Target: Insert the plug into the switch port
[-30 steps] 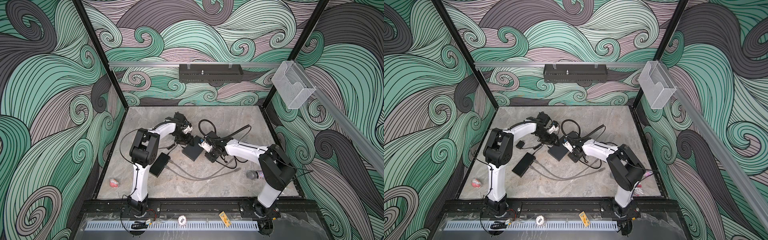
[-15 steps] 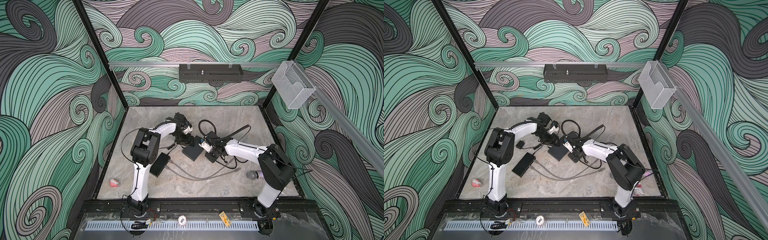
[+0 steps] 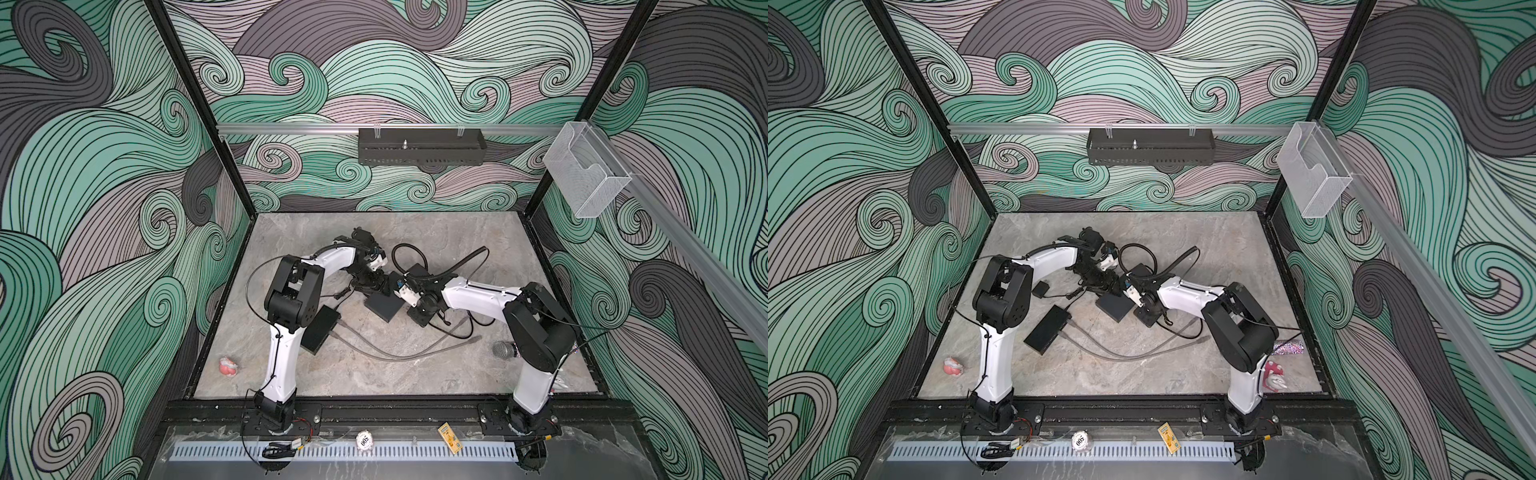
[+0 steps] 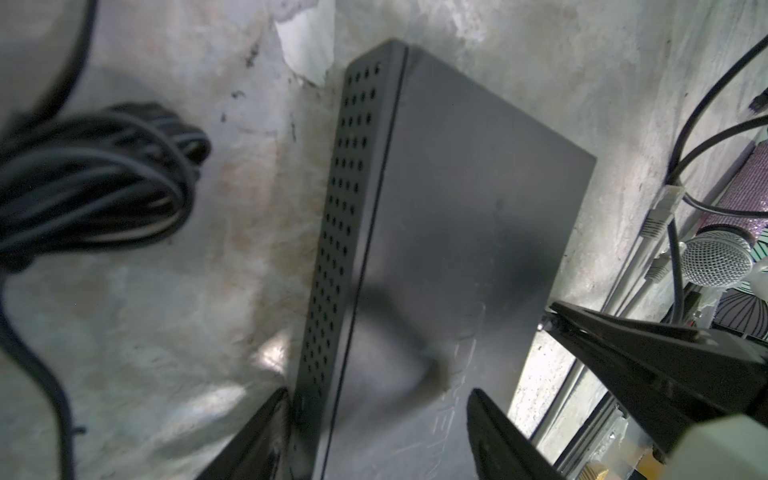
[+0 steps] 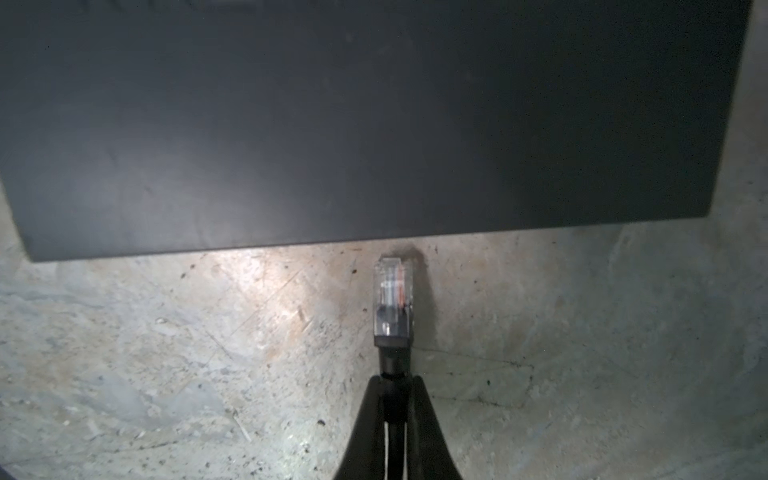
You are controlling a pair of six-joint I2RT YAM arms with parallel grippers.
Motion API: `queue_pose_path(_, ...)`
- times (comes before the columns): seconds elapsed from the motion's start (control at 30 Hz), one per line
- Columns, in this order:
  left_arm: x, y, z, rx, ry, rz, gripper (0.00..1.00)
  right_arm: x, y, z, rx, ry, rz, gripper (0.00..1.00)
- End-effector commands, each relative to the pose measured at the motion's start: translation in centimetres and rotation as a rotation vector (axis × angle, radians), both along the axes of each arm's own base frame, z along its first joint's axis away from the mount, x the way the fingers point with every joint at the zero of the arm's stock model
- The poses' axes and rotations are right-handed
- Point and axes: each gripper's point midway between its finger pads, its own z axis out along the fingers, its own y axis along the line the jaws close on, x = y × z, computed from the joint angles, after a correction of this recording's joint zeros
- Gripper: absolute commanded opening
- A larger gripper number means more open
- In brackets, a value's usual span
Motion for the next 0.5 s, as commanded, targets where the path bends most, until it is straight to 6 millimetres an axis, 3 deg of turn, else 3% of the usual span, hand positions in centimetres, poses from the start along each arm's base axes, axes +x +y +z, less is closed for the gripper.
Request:
queue_pose_path(0.0,0.1,-0.6,0.5,-0.007,0.012,-0.004,0.70,0.1,0.2,0.6,0.001,-0.027,-0.005,0.00)
queue_pose_path(0.47,0.0,-0.6,0.0,0.000,0.024,-0.006,0.70,1.3,0.2,1.5,-0.001,-0.103,-0.019,0.00)
